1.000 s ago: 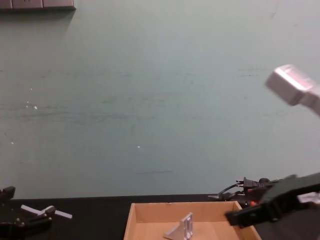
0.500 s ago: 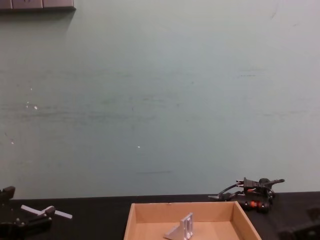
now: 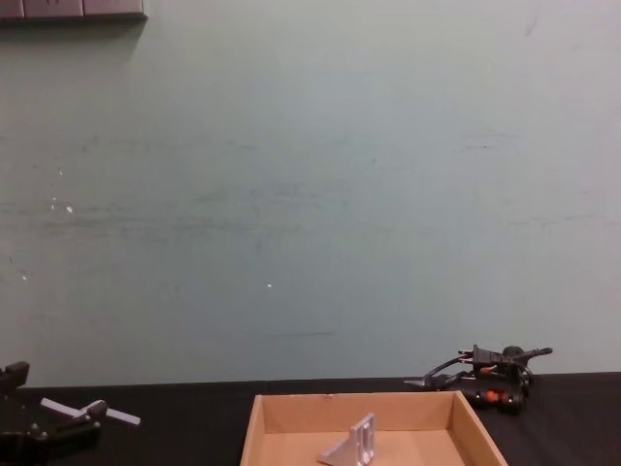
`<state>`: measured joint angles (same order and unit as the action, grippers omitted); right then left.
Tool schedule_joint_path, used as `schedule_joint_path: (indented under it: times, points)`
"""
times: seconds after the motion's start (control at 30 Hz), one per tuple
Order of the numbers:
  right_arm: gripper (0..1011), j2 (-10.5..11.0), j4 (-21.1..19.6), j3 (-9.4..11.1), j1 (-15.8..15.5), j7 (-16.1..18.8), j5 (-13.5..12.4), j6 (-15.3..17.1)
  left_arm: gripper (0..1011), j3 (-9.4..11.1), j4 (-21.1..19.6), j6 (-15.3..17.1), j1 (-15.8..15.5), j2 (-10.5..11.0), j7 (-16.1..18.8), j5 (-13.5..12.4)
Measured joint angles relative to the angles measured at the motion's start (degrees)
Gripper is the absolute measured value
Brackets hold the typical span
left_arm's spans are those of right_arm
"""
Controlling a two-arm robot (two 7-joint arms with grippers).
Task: Use one hand to pick up the angle iron from the table and place it into the box.
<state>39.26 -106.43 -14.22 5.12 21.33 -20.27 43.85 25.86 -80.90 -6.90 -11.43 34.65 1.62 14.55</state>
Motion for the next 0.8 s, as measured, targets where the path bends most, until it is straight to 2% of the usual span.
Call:
schedule_joint_path:
  times: [0.43, 0.8]
  points:
    - [1002, 0.55, 1.29, 0.11, -1.34, 0.75, 1.17, -1.63, 1005, 0.0, 0.0, 0.0, 0.0, 0.0, 0.0, 0.0]
    - [1002, -0.71, 3.7, -0.86, -0.64, 1.46, 1.37, -4.47, 1005, 0.0, 0.0, 0.0, 0.0, 0.0, 0.0, 0.0]
